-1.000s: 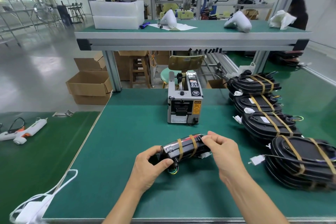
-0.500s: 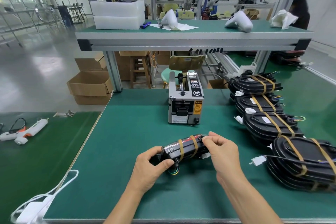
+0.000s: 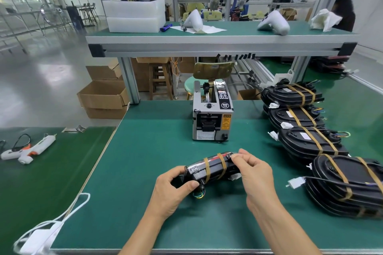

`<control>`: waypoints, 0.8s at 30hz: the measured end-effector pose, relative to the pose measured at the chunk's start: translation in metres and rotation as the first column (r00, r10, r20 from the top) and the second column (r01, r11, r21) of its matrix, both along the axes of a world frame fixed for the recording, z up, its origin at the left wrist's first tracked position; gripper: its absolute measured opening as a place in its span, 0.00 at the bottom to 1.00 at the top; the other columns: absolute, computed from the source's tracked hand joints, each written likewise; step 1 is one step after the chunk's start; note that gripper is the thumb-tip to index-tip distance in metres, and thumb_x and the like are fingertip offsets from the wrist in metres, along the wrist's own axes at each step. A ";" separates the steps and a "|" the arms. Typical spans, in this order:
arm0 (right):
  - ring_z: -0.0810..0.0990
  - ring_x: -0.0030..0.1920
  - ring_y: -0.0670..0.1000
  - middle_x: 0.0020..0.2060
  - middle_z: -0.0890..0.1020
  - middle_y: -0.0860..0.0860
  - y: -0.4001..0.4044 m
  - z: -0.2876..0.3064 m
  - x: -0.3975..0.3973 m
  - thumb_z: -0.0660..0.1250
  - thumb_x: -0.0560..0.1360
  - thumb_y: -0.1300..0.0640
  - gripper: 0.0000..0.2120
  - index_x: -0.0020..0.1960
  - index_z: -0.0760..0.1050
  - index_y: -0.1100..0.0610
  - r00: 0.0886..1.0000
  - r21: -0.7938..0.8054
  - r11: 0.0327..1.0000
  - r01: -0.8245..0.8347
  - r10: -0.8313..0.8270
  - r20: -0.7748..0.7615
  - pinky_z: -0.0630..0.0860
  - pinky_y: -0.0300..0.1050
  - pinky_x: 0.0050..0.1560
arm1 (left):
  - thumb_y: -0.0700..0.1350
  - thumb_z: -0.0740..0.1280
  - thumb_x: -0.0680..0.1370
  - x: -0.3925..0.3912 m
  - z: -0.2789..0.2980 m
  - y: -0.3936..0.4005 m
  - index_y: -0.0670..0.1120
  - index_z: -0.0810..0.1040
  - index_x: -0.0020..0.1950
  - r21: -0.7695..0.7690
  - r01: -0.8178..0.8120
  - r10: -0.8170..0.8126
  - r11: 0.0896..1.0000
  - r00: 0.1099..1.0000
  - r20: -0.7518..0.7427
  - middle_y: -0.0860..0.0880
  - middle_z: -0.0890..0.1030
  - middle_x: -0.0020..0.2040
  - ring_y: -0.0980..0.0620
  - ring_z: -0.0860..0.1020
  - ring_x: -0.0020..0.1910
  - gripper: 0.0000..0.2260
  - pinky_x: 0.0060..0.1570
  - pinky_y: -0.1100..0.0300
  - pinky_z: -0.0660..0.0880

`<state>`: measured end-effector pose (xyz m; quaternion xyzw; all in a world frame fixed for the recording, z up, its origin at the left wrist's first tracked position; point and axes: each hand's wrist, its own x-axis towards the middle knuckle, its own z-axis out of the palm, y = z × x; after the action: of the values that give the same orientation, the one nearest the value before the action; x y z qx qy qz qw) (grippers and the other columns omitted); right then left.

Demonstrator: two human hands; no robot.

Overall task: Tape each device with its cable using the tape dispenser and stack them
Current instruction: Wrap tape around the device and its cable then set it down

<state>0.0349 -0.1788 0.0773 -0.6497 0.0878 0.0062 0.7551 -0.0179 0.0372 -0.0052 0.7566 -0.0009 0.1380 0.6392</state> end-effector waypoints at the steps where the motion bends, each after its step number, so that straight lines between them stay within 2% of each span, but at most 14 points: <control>1: 0.79 0.61 0.40 0.64 0.81 0.49 0.000 0.000 0.000 0.73 0.76 0.64 0.08 0.39 0.87 0.59 1.000 0.009 1.000 0.001 -0.001 0.002 0.67 0.31 0.50 | 0.70 0.78 0.70 0.000 0.000 0.000 0.56 0.87 0.59 0.002 -0.002 0.002 1.000 1.000 0.000 0.51 0.89 0.54 0.50 0.87 0.55 0.24 0.61 0.56 0.80; 4: 0.77 0.59 0.34 0.65 0.81 0.49 0.000 -0.001 -0.002 0.73 0.76 0.64 0.08 0.39 0.86 0.58 1.000 0.016 1.000 -0.004 0.004 0.008 0.66 0.30 0.49 | 0.71 0.78 0.69 -0.001 0.001 0.000 0.57 0.87 0.58 0.013 -0.011 0.011 1.000 1.000 0.000 0.52 0.89 0.52 0.51 0.86 0.54 0.25 0.58 0.60 0.80; 10: 0.77 0.56 0.32 0.64 0.81 0.48 0.001 -0.006 0.000 0.73 0.76 0.64 0.07 0.40 0.86 0.60 1.000 -0.007 1.000 0.008 -0.008 0.025 0.66 0.29 0.48 | 0.70 0.78 0.70 -0.001 0.000 0.001 0.57 0.87 0.58 0.013 -0.006 0.006 1.000 1.000 0.003 0.51 0.89 0.53 0.50 0.86 0.54 0.24 0.59 0.57 0.81; 14: 0.78 0.58 0.36 0.63 0.82 0.47 0.003 -0.009 -0.001 0.73 0.75 0.64 0.08 0.38 0.86 0.58 0.998 -0.027 0.999 0.036 -0.035 0.047 0.68 0.34 0.52 | 0.72 0.77 0.69 -0.001 0.000 0.000 0.58 0.87 0.57 0.028 -0.012 0.012 1.000 1.000 0.001 0.52 0.89 0.52 0.50 0.86 0.53 0.25 0.59 0.58 0.80; 16: 0.79 0.60 0.39 0.62 0.82 0.47 0.005 -0.011 -0.001 0.74 0.74 0.63 0.10 0.35 0.87 0.55 0.997 -0.049 0.997 0.054 -0.051 0.056 0.68 0.39 0.57 | 0.72 0.77 0.69 -0.002 0.001 0.000 0.58 0.87 0.56 0.032 -0.015 0.015 0.999 1.000 0.002 0.52 0.89 0.52 0.52 0.86 0.53 0.24 0.57 0.60 0.80; 19: 0.79 0.60 0.39 0.60 0.83 0.44 0.007 -0.012 -0.001 0.74 0.73 0.62 0.11 0.34 0.86 0.50 0.995 -0.094 0.992 0.086 -0.080 0.065 0.69 0.41 0.59 | 0.72 0.77 0.69 -0.002 0.004 0.000 0.58 0.87 0.56 0.036 -0.016 0.015 0.999 1.000 0.002 0.53 0.89 0.51 0.55 0.86 0.51 0.23 0.55 0.64 0.78; 22: 0.80 0.62 0.44 0.59 0.83 0.42 0.007 -0.015 0.000 0.74 0.73 0.61 0.11 0.35 0.86 0.48 0.992 -0.133 0.985 0.111 -0.103 0.068 0.70 0.46 0.66 | 0.70 0.78 0.69 -0.002 0.003 0.000 0.58 0.87 0.55 0.038 -0.013 0.013 0.999 1.000 0.002 0.52 0.89 0.50 0.54 0.86 0.51 0.22 0.55 0.63 0.78; 24: 0.80 0.62 0.45 0.59 0.83 0.41 0.007 -0.017 0.000 0.74 0.73 0.60 0.10 0.36 0.86 0.48 0.992 -0.142 0.983 0.116 -0.108 0.065 0.71 0.47 0.67 | 0.70 0.78 0.69 -0.002 0.003 0.000 0.57 0.87 0.56 0.032 -0.012 0.012 0.999 1.000 0.002 0.51 0.89 0.51 0.52 0.86 0.51 0.23 0.56 0.61 0.79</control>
<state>0.0351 -0.1714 0.0606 -0.6969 0.1029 -0.0610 0.7071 -0.0199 0.0375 -0.0025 0.7666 0.0009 0.1424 0.6261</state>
